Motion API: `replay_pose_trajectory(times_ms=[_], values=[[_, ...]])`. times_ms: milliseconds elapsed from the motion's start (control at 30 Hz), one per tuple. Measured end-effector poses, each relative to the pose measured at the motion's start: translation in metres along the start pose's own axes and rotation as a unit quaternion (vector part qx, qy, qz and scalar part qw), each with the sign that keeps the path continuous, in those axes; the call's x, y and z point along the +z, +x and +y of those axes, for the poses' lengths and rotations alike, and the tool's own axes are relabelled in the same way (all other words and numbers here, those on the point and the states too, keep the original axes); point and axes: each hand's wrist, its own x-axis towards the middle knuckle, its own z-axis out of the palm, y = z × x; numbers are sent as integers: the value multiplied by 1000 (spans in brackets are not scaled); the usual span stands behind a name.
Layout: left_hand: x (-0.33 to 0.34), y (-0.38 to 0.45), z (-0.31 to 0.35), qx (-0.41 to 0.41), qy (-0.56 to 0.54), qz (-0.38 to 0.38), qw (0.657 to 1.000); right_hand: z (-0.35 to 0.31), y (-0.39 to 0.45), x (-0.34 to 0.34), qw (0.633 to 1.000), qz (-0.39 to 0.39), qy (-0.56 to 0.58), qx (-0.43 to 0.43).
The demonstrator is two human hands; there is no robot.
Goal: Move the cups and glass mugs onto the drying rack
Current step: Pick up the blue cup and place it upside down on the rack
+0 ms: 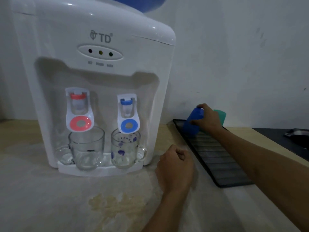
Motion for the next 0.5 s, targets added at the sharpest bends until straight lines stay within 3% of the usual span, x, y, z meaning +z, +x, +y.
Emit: replay_pose_trajectory(times_ms=[333,500], values=[[4,2,0,-6,31,0,1000,11,16,36,1000,-8,-24,5],[0,2,3,-21,28,-3,999,0,-9,38,996,85,29,25]])
